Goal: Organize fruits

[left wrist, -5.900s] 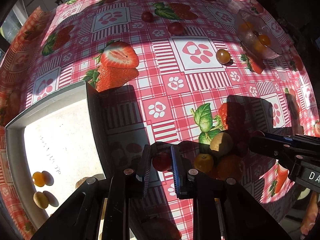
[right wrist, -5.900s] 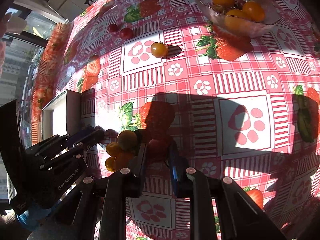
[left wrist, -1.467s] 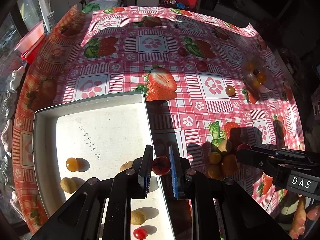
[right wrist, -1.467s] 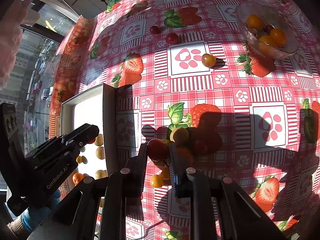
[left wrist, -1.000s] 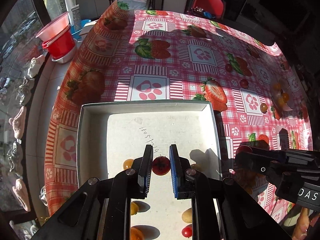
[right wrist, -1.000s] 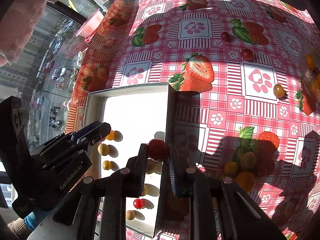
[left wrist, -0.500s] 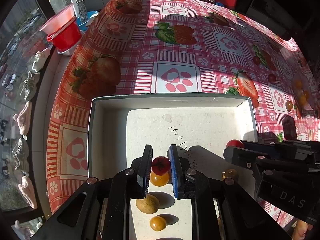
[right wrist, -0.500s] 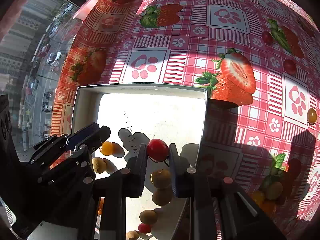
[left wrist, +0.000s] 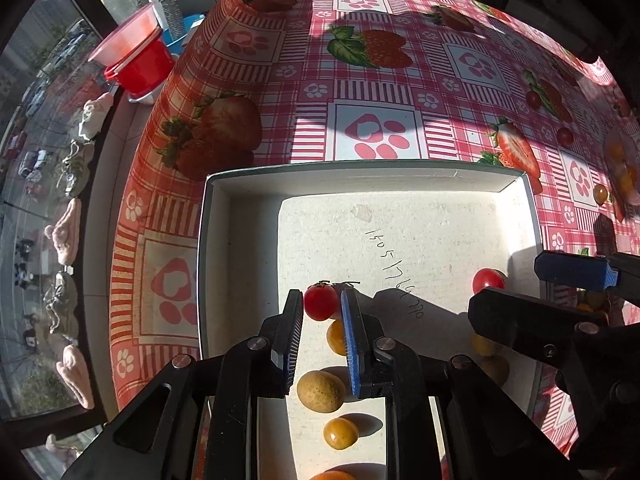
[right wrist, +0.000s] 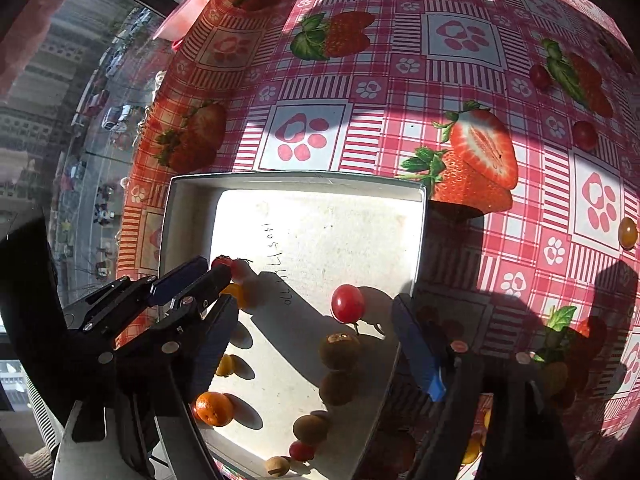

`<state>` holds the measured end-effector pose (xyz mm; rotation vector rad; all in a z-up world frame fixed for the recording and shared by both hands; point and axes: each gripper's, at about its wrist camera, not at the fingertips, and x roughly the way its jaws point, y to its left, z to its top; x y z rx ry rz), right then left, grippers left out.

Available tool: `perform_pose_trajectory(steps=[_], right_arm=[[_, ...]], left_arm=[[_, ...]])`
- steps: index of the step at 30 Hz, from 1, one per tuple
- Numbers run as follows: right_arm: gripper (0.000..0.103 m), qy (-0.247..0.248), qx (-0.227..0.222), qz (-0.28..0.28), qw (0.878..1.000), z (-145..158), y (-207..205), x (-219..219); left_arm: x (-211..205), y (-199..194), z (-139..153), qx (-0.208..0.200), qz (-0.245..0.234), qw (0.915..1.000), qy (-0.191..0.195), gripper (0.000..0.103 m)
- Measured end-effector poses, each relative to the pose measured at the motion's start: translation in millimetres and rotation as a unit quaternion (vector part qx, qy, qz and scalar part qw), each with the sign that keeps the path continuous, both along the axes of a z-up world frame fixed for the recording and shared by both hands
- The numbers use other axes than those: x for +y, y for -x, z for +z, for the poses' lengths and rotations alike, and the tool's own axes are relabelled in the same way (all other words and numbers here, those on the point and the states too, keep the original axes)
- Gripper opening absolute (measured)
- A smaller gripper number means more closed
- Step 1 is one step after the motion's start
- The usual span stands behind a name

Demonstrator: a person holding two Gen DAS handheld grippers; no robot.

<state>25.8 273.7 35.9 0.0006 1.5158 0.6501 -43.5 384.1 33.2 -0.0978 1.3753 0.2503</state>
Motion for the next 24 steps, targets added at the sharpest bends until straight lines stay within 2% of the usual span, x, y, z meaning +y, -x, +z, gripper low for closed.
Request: perform_pose_trajectory(steps=[1,3,4,5,10,11,16,24], right_arm=[[0.082,0.001,-0.003,-0.002,1.000,5.0,1.3,-1.6],[0.084,0.006,-0.011,-0.006,1.000,13.3,3.3,-5.4],[0.086,0.011,-0.016,-0.009,1.000,16.9,5.3,-8.0],[0.088,0.017,-0.022,-0.012,1.000,19.8,5.9,-11.5],[0.094,0.040,-0.049,-0.015,0.998,37.8,18.1,-28.1],[0.102,0.047,-0.054,-0.012,0.997,40.2,20.5,-29.2],[0.103,0.058,-0.069,-0.002,0.996,55.8,36.6,-41.8],[0.103,0.070,-0.067,0.005,0.995,68.8,60.9,-50.8]], left_arm=[[-0.3,2.1,1.9,-0.001,0.000,1.0000,-0.002,0.021],[-1.1,6.7,6.8,-0.006,0.003,1.0000,-0.001,0.062],[-2.5,10.4,12.6,-0.018,0.007,0.9998,-0.007,0.095],[-4.8,14.0,18.8,-0.031,0.007,0.9994,-0.017,0.100],[-13.3,21.2,30.9,-0.022,0.004,0.9996,-0.017,0.101],[-14.8,22.6,32.8,-0.021,0.005,0.9996,-0.017,0.101],[-23.5,36.7,45.3,-0.019,0.001,0.9990,-0.041,0.101],[-33.4,66.3,52.7,-0.004,-0.013,0.9995,-0.030,0.101]])
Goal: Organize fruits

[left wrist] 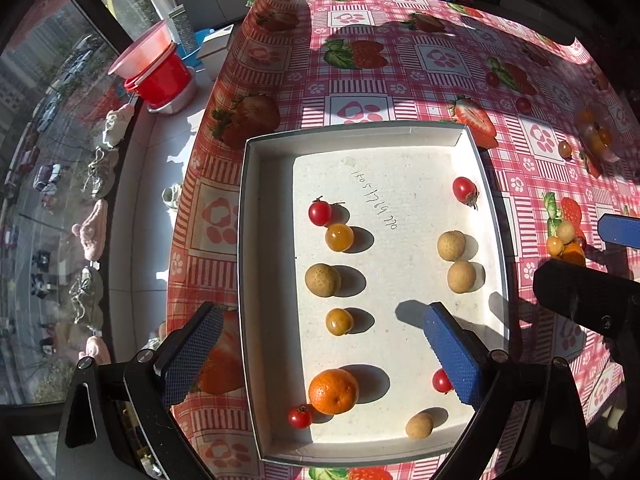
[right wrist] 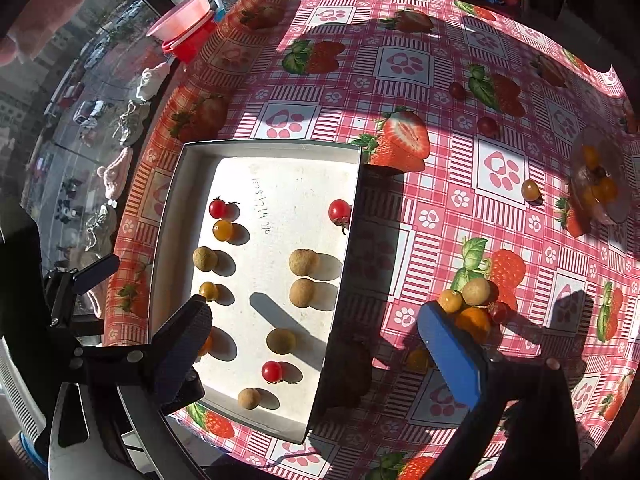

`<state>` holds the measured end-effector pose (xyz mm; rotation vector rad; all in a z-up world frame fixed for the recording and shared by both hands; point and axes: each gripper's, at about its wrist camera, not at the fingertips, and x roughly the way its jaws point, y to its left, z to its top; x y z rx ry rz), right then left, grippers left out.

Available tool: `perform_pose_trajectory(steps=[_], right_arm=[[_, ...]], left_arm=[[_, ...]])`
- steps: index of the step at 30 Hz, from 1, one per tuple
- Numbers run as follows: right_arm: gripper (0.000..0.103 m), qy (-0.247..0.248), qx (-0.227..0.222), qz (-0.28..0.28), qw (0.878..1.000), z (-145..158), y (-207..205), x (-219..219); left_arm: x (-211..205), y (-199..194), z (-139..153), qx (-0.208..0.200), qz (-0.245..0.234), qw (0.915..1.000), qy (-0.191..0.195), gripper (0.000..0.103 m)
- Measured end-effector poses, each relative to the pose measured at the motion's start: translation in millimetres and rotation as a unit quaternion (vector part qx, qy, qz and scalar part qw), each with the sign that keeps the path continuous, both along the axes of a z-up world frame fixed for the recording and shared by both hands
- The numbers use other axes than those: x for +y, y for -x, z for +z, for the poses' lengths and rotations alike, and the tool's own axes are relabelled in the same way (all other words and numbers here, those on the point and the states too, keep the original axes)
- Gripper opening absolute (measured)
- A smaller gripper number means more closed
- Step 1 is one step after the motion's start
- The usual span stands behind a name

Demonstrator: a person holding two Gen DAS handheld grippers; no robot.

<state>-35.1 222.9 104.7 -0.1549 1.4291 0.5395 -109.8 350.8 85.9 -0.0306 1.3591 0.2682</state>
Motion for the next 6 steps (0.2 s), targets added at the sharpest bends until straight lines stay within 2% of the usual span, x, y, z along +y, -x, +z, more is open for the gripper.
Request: perform_pose_trajectory(steps=[6], right_arm=[[0.103,0.016,-0.001,0.015,1.000,4.6,17.0,-0.4]], left_arm=[[-2.2,14.7,6.1,0.003,-0.002,0.9999,0.010,0.101]])
